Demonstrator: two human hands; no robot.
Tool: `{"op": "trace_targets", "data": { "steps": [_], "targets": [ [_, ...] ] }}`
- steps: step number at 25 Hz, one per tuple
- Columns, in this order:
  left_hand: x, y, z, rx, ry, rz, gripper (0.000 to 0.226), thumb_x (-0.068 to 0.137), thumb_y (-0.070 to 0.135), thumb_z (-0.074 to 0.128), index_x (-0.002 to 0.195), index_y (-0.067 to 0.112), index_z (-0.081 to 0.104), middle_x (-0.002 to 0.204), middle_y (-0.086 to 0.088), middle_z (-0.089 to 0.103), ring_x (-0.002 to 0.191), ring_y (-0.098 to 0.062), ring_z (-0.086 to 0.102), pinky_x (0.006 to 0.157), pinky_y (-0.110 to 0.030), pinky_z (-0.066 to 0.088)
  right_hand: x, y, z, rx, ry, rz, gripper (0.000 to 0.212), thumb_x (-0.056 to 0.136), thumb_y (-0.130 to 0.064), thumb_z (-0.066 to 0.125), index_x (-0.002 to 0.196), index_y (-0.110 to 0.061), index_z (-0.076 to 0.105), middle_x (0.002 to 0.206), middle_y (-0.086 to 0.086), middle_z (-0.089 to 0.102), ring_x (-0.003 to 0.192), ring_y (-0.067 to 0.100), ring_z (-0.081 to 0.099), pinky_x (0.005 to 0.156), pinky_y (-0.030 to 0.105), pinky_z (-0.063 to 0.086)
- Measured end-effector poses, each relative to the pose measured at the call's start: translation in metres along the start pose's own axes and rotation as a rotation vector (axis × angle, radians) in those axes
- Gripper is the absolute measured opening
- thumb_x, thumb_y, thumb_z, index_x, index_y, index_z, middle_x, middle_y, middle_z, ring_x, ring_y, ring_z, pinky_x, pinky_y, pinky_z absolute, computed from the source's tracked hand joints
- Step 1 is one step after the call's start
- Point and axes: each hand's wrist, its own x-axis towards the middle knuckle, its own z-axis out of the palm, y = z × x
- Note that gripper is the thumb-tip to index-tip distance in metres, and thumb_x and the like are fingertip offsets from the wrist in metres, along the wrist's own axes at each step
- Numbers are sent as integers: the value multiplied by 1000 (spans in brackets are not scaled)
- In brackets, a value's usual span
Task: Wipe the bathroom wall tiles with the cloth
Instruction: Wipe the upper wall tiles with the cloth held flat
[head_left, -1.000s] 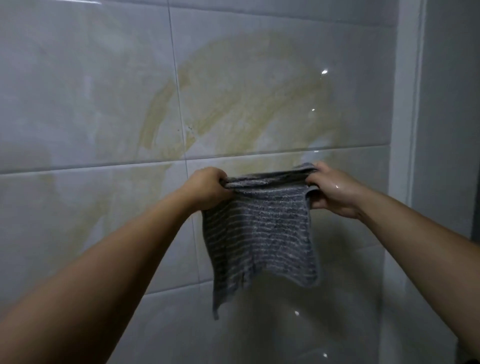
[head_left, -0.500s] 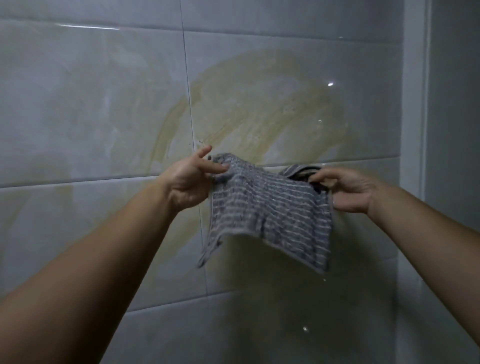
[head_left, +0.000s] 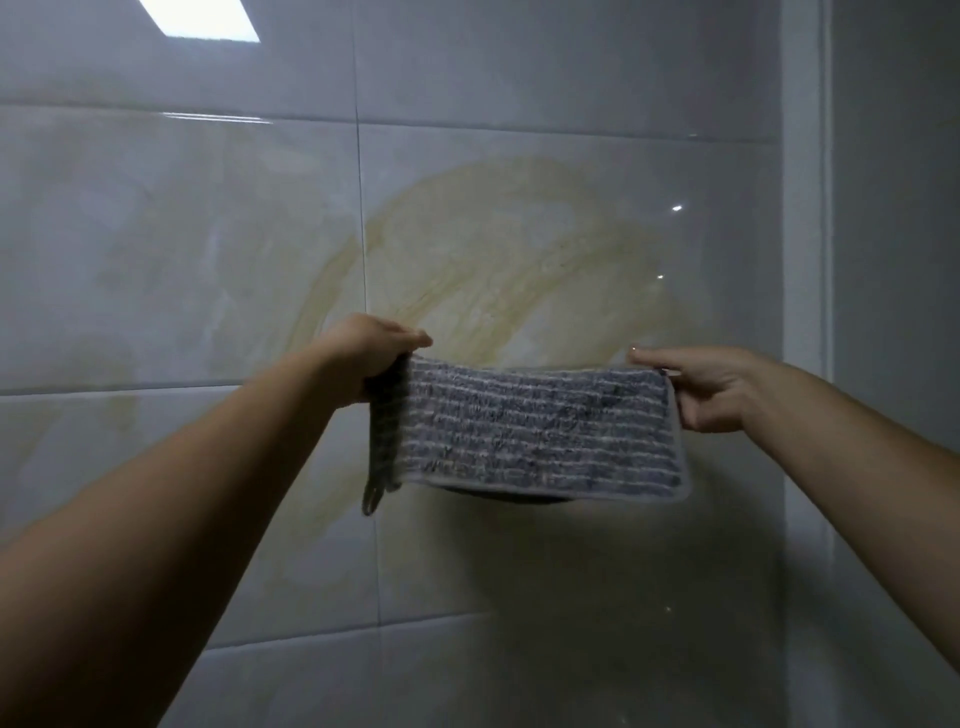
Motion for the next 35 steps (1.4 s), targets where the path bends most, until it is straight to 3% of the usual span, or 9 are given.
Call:
{"op": "trace_targets", "data": {
  "steps": [4,10,14,22,25,27,30,32,35],
  "targets": [
    [-4,19,-7,-318,-293,-39,28,91,11,60,119,11,62,117,-11,61,98,-23,62,77,-33,52,1,-24,-19,-101,-116,-115,39,79,12,54,113,-5,60,117,15,57,101,24,59,71,32,60],
    [2,29,12,542,259,408,22,95,19,60,113,11,69,87,9,60,77,-4,57,65,-17,48,19,-49,-16,-744,183,-470,18,98,-10,52,107,-5,67,87,11,65,74,23,62,63,33,55],
    [17,36,1,736,423,409,12,97,40,56,96,33,66,89,9,53,92,-13,49,85,-36,49,25,-63,-7,-1121,464,-606,23,97,-37,54,96,-22,71,86,5,68,68,29,65,67,41,59],
    [36,90,-20,-85,142,35,20,99,15,58,84,3,60,59,-6,62,42,-12,58,39,-20,49,40,-102,31,-331,595,-556,20,90,-13,67,103,1,68,38,4,54,35,15,58,35,17,35],
    [39,103,-22,-404,-14,6,18,104,13,46,96,4,60,61,-6,70,42,-10,63,45,-19,52,48,-108,49,4,401,-520,33,101,-11,48,131,1,51,87,15,72,36,12,61,29,17,41],
    [48,106,-17,-512,-22,59,23,107,13,39,105,2,58,91,-11,74,56,-12,69,55,-20,56,55,-113,61,142,349,-560,38,104,-10,38,139,2,42,120,22,64,54,17,68,41,17,50],
    [75,104,-3,-575,137,209,26,106,20,40,106,0,57,107,-13,72,95,-23,72,90,-35,57,73,-122,74,266,403,-634,32,102,-8,39,131,3,51,115,20,66,84,27,69,54,21,56],
    [97,98,6,-410,387,439,17,104,21,47,106,14,62,93,-5,74,91,-22,71,91,-42,56,90,-124,80,297,471,-695,17,99,-8,48,108,-3,61,102,14,70,78,23,70,64,26,58],
    [111,84,21,-115,604,721,28,101,19,52,128,20,51,110,4,64,98,-13,58,91,-31,47,112,-117,85,18,574,-910,26,94,-14,58,119,-18,57,104,2,68,79,16,66,71,29,57]
  ]
}}
